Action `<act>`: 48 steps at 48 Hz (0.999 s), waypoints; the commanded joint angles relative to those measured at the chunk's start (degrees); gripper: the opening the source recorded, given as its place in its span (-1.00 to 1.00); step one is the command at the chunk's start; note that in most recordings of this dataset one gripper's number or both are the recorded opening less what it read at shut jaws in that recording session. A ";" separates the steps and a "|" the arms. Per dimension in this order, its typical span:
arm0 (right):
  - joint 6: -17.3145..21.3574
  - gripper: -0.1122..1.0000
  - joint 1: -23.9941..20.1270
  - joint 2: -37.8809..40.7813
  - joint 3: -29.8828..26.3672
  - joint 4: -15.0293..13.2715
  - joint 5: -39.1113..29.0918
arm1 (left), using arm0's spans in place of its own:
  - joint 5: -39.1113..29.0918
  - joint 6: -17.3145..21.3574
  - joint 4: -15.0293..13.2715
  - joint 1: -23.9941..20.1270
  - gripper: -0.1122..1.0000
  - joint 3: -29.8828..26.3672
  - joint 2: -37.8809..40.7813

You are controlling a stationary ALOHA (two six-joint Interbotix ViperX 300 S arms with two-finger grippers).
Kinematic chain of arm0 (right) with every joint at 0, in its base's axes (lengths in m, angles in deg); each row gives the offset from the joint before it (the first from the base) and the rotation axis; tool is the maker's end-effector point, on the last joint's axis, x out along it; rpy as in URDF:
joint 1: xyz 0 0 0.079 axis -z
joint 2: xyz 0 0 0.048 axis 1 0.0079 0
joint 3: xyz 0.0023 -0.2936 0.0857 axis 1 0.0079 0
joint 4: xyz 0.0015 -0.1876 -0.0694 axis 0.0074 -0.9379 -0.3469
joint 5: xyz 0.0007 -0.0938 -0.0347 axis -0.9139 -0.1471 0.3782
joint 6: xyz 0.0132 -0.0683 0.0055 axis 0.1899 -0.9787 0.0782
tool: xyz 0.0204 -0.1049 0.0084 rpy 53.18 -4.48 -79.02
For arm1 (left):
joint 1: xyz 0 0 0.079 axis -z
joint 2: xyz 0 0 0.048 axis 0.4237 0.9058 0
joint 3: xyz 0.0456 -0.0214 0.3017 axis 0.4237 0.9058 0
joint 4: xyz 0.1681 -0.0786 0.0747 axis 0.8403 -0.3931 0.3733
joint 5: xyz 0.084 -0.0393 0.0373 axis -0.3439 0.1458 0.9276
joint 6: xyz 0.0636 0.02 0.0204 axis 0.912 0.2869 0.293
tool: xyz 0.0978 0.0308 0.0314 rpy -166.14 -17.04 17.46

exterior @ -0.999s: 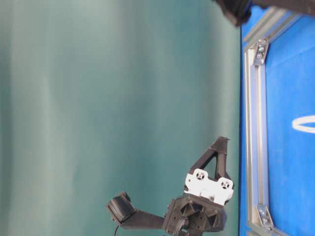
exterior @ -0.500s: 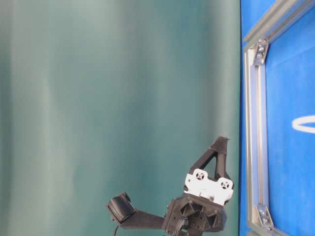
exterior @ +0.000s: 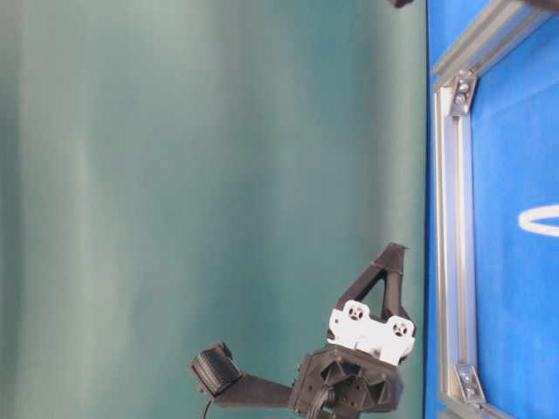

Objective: Insert the wire through the string loop located in the center.
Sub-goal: 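Move the right gripper left, bringing the USB plug to the white loop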

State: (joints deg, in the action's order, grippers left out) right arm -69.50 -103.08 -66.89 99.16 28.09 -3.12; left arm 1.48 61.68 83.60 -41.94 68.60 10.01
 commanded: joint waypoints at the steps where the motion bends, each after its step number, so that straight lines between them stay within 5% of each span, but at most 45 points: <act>1: 0.00 -0.83 1.49 -1.05 -0.26 0.09 0.79 | 0.26 0.09 0.18 0.18 -0.79 -0.44 -1.58; 17: -0.35 -0.83 6.42 -1.05 0.35 -0.09 1.14 | 0.26 0.09 0.09 0.18 -0.79 -0.44 -1.58; 48: -0.35 -0.83 6.86 -1.05 0.88 -0.26 2.46 | 0.26 0.09 0.18 0.18 -0.79 -0.44 -1.67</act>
State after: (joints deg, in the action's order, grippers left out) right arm -69.85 -96.31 -66.89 100.47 28.00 -1.27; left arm 1.48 61.68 83.60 -41.94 68.60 10.09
